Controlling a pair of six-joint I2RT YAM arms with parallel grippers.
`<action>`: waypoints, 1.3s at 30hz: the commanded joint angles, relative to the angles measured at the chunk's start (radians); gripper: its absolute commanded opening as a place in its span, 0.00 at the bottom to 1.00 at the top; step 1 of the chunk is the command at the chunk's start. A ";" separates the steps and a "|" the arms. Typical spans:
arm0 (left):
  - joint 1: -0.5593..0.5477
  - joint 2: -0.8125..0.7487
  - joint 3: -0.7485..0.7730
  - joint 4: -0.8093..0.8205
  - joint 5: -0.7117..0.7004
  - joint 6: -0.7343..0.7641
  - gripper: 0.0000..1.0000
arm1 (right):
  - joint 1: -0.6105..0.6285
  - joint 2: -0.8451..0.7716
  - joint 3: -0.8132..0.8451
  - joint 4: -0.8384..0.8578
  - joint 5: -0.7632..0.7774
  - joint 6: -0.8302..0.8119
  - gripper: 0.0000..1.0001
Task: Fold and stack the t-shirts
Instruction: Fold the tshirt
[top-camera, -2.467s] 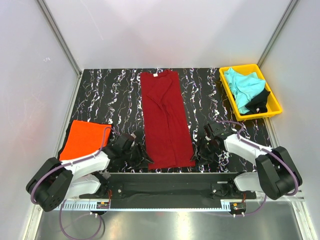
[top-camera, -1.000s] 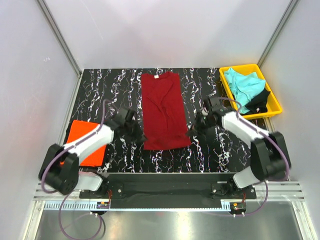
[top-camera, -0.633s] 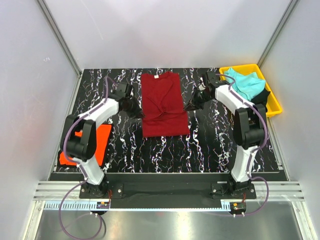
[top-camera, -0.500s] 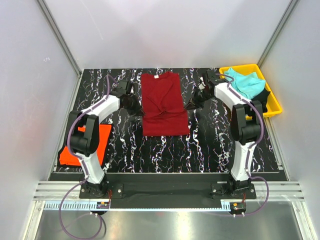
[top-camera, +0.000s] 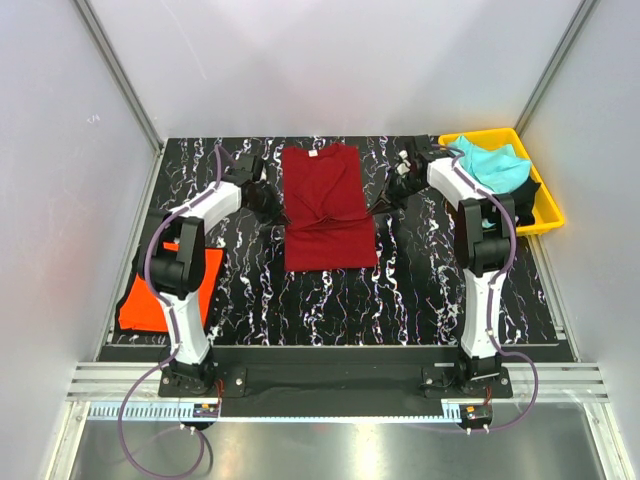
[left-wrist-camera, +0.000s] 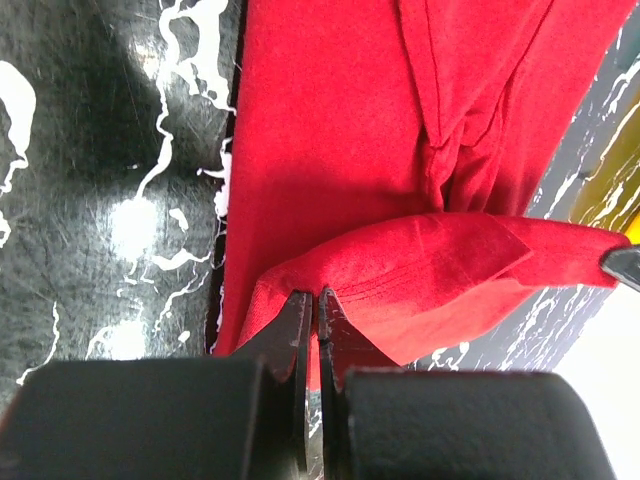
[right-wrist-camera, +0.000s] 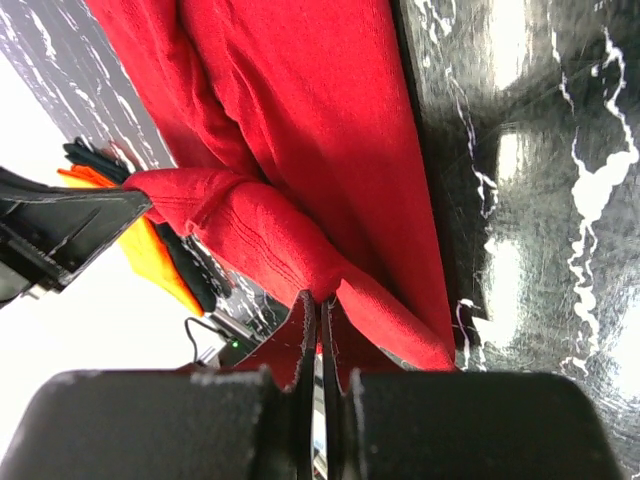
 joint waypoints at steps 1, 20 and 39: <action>0.011 0.009 0.052 0.008 0.017 0.009 0.00 | -0.014 0.022 0.068 -0.020 -0.048 -0.029 0.00; 0.051 0.044 0.118 0.007 0.022 -0.021 0.00 | -0.029 0.106 0.210 -0.068 -0.088 -0.022 0.00; 0.069 0.147 0.216 0.007 0.023 -0.012 0.00 | -0.037 0.241 0.373 -0.109 -0.094 -0.008 0.01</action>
